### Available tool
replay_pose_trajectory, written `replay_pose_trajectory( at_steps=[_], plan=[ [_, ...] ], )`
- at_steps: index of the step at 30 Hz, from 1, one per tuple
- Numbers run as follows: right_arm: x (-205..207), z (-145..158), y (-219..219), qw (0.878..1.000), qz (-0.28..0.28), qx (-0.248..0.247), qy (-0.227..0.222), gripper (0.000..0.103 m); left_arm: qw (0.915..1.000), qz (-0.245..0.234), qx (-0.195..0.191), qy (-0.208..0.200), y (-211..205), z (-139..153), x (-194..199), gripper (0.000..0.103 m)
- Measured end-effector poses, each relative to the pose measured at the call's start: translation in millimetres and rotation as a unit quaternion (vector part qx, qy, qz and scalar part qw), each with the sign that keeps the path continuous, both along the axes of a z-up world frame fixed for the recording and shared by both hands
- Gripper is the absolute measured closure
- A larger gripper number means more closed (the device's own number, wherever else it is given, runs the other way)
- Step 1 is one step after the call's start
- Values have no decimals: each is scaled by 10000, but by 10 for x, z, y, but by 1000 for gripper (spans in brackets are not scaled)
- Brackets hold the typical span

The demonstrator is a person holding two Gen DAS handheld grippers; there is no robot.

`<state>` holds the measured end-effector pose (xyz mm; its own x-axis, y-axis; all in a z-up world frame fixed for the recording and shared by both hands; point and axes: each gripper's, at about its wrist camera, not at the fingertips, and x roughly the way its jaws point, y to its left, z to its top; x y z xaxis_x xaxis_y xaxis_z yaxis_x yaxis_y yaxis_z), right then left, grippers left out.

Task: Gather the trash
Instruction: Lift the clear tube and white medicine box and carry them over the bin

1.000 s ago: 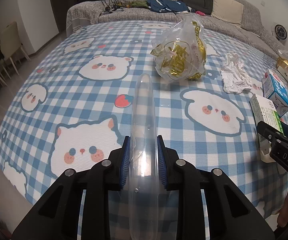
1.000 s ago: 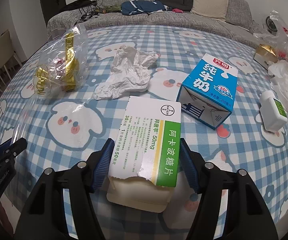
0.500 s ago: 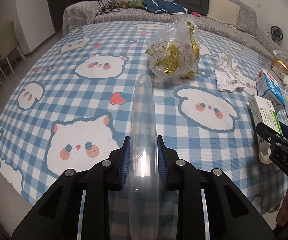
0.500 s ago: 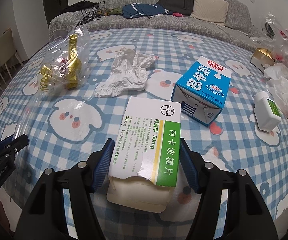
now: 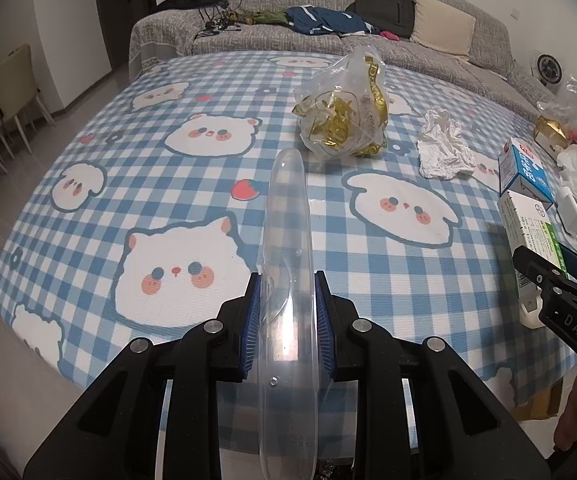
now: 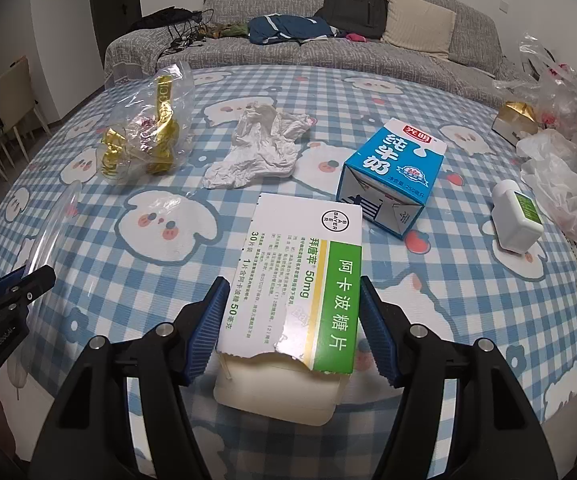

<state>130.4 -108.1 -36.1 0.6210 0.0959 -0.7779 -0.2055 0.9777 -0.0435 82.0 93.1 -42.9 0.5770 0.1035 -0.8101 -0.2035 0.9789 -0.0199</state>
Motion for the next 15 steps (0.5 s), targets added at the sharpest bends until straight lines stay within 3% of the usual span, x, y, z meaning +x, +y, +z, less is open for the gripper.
replay_pose_trajectory(
  at_steps=[15],
  plan=[
    [-354, 104, -56, 9999, -13, -56, -128, 41, 9998, -46, -74, -153, -85, 122, -368, 78]
  ],
)
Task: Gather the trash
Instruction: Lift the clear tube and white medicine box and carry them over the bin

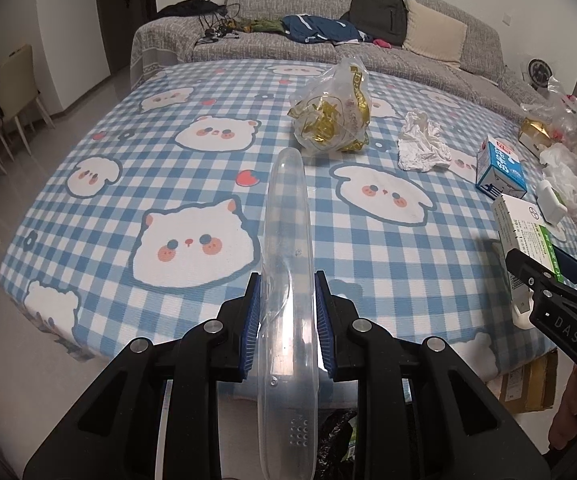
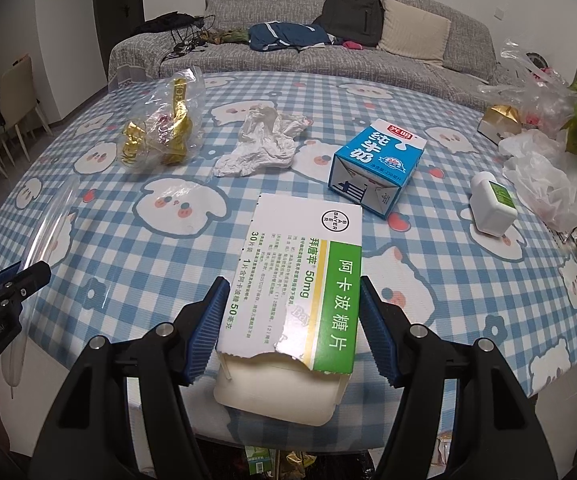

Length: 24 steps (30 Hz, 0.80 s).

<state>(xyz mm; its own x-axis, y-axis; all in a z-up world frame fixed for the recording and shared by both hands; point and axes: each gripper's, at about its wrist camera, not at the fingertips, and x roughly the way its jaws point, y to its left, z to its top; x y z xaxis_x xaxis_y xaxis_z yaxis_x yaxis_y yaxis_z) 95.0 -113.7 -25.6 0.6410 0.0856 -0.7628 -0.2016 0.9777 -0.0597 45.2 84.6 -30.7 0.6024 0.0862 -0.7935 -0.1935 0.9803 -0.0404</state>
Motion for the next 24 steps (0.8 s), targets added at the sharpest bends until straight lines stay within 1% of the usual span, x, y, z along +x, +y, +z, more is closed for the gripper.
replay_pose_trajectory(
  at_steps=[3, 8, 14, 18, 24],
  plan=[
    [-70, 5, -6, 10000, -4, 11, 0, 41, 10000, -32, -55, 51, -45, -40, -86, 78],
    [-217, 39, -9, 10000, 11, 39, -50, 41, 9999, -100, -22, -50, -134, 4, -260, 78],
    [-397, 70, -10, 9999, 79, 49, -129, 41, 9999, -64, -96, -7, -147, -44, -479, 78],
    [-498, 110, 3, 9997, 132, 41, -194, 41, 9998, -92, -162, -80, -182, -30, -638, 78],
    [-635, 153, -28, 9995, 162, 68, -265, 41, 9997, -111, -216, -37, -226, -100, -842, 78]
  ],
)
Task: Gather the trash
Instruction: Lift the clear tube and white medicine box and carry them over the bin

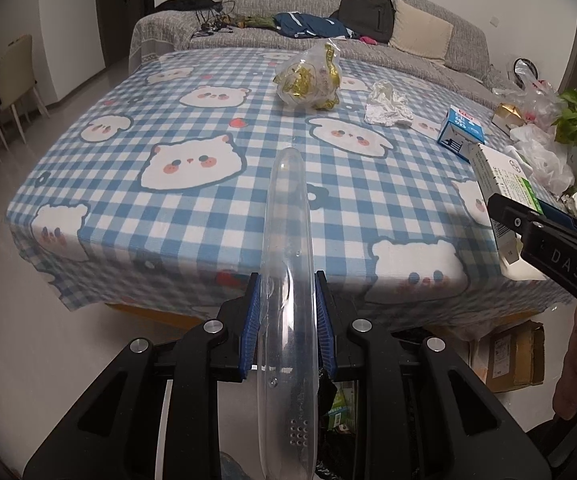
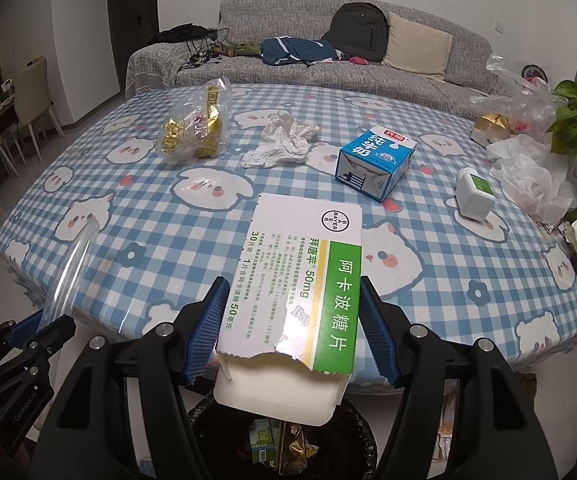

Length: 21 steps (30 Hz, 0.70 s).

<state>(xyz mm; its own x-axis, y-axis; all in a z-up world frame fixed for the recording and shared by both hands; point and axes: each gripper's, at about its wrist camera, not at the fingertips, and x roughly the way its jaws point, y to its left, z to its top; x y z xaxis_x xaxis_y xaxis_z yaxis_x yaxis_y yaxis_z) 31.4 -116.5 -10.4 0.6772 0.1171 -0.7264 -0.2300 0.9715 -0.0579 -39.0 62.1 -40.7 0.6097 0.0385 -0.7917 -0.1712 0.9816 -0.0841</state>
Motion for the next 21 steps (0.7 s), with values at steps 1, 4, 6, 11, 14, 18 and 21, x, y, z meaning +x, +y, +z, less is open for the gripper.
replay_pose_trajectory(
  at_steps=[1, 4, 6, 11, 14, 18, 21],
  plan=[
    [-26, 1, -11, 10000, 3, 12, -4, 41, 10000, 4, -1, 8, -3, -12, -20, 78],
    [-96, -12, -28, 10000, 12, 43, -6, 41, 10000, 25, -16, 18, 14, -41, -101, 78],
    [-136, -33, -35, 10000, 16, 58, 12, 41, 10000, 48, -21, 32, 34, -66, -149, 78],
    [-249, -85, -25, 9999, 57, 89, 50, 41, 9998, 161, -14, 111, 103, -166, -290, 78],
    [-333, -131, -13, 9999, 93, 82, 86, 41, 9997, 204, -6, 153, 137, -256, -385, 78],
    [-448, -172, -69, 9998, 115, 93, 117, 41, 9995, 228, -57, 215, 168, -363, -476, 78],
    [-530, -179, -118, 9999, 111, 69, 73, 41, 9995, 254, -16, 183, 185, -391, -568, 78]
  ],
)
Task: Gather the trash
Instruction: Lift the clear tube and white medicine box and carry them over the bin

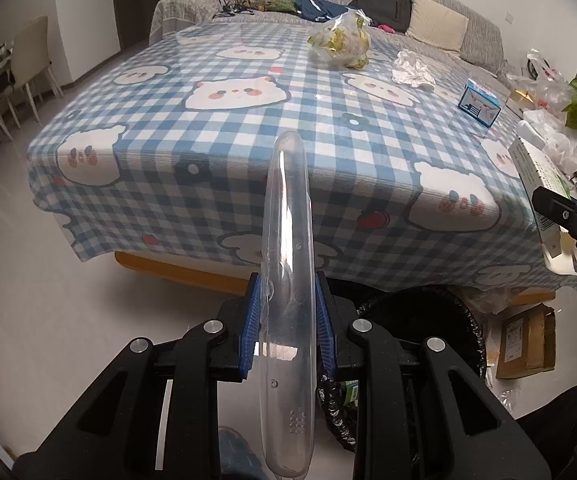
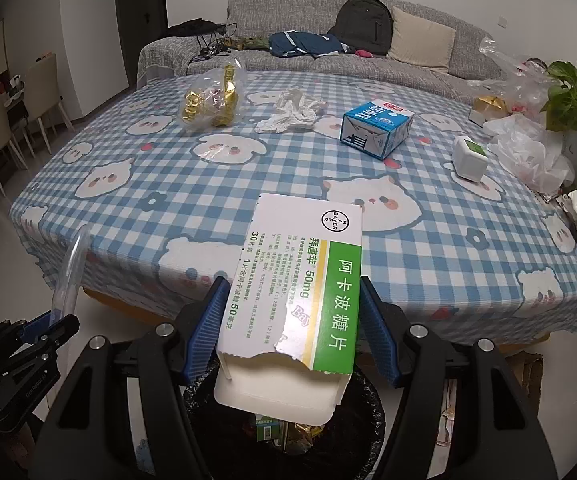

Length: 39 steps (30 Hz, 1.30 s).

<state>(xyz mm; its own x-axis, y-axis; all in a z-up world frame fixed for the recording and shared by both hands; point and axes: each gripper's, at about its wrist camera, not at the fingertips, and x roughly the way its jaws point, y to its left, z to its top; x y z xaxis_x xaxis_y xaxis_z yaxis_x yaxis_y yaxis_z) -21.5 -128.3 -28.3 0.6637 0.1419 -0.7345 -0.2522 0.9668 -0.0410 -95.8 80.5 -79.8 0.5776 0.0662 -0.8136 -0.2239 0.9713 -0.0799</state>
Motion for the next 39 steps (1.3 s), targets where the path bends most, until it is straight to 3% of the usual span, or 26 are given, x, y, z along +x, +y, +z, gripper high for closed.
replay_pose_trajectory(
  at_steps=[10, 20, 28, 39],
  plan=[
    [-365, -127, -34, 9999, 131, -69, -64, 41, 9998, 26, -160, 62, 19, -125, -240, 78],
    [-630, -544, -87, 9993, 230, -182, 227, 41, 9993, -2, -240, 300, -89, -463, -337, 78],
    [-699, -1080, -34, 9973, 326, -394, 526, 41, 9982, -120, -181, 558, -239, -837, -354, 78],
    [-597, -1703, -31, 9931, 182, -460, 1065, 41, 9976, -101, -176, 667, -216, -1138, -309, 78]
  ],
)
